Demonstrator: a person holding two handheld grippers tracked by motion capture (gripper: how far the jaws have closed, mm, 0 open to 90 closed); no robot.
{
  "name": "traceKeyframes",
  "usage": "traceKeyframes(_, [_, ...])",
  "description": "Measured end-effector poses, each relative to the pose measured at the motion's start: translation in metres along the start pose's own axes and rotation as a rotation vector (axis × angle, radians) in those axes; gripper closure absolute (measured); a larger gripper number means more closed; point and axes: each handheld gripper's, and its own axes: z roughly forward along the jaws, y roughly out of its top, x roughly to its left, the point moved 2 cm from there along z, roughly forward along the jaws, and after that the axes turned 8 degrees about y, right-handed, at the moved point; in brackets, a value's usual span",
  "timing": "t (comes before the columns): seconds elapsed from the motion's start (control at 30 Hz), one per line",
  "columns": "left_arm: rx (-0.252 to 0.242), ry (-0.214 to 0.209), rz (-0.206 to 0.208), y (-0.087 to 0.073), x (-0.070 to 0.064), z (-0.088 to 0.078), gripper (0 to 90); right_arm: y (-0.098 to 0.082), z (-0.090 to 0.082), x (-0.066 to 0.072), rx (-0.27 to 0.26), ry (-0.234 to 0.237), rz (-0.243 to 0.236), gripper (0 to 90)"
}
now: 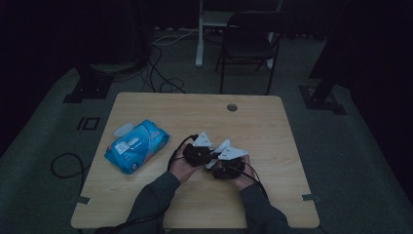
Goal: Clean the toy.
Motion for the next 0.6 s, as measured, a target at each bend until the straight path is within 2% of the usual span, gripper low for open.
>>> traceKeyframes(0.17, [0.004,-0.019,0.015,0.001,-0.007,0.000,87.6,0.000,-0.001,-0.002,-0.005,-0.006,0.002,34.1])
traceKeyframes(0.33, [0.008,-0.027,0.019,0.000,-0.008,-0.003,87.4,0.000,-0.003,-0.003,-0.009,-0.011,0.006,34.1])
traceKeyframes(0.47, [0.008,-0.020,0.023,-0.002,-0.007,-0.007,87.4,0.000,-0.003,-0.004,-0.010,-0.014,0.008,34.1])
traceKeyframes(0.6, [0.004,0.000,0.013,-0.005,-0.001,-0.012,87.3,0.000,-0.004,-0.004,-0.011,-0.017,0.006,34.1])
